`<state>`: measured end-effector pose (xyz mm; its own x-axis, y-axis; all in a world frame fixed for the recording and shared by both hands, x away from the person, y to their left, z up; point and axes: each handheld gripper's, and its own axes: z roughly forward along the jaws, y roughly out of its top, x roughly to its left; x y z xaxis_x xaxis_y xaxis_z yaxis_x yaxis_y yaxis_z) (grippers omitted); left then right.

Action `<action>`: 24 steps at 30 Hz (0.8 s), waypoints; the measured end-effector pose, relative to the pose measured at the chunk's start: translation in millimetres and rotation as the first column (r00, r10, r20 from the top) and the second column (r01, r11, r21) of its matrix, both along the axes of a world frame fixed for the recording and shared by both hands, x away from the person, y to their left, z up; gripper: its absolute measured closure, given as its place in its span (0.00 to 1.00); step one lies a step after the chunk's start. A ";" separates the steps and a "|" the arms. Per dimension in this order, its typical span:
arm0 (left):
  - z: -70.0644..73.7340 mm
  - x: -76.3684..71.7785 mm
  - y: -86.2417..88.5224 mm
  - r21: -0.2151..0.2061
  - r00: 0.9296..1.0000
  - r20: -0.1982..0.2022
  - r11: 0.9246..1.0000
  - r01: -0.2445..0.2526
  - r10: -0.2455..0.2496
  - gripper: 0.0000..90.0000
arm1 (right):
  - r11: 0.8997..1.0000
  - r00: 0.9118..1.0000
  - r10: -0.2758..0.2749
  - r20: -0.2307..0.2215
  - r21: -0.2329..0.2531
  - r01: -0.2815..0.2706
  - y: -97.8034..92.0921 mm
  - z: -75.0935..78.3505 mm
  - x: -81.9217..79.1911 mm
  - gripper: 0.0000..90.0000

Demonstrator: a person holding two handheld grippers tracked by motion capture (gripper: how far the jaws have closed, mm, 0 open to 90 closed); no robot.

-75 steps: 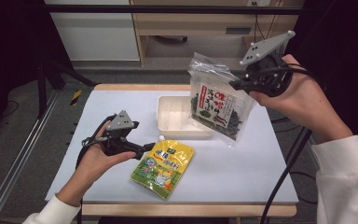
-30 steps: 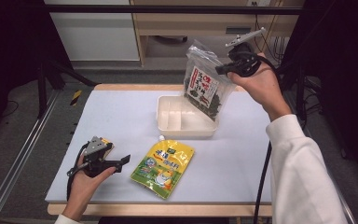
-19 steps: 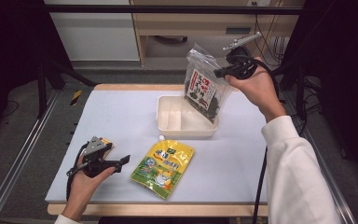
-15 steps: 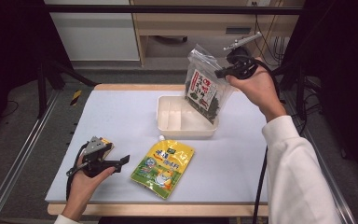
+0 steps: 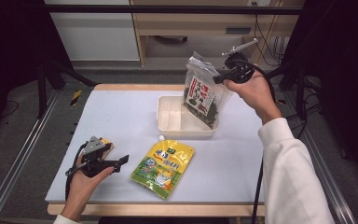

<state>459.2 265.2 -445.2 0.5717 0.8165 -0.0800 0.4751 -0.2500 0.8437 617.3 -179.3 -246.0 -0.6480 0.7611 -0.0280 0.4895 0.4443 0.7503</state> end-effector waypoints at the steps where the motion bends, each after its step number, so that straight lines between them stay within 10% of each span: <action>1: 0.0 0.0 0.0 0.000 1.000 0.000 1.000 0.000 0.000 0.09 | 1.000 1.000 -0.001 -0.007 0.010 0.001 -0.8 -1.5 0.7 0.98; 24: -1.9 0.3 -2.8 0.011 1.000 -0.005 1.000 0.015 -0.015 0.09 | 0.998 0.999 -0.024 -0.040 0.056 0.027 -15.4 -28.8 6.5 0.98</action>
<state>459.5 262.4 -447.1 0.5835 0.8088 -0.0735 0.4750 -0.2665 0.8387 623.8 -194.7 -274.7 -0.6281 0.7770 0.0412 0.5300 0.3884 0.7538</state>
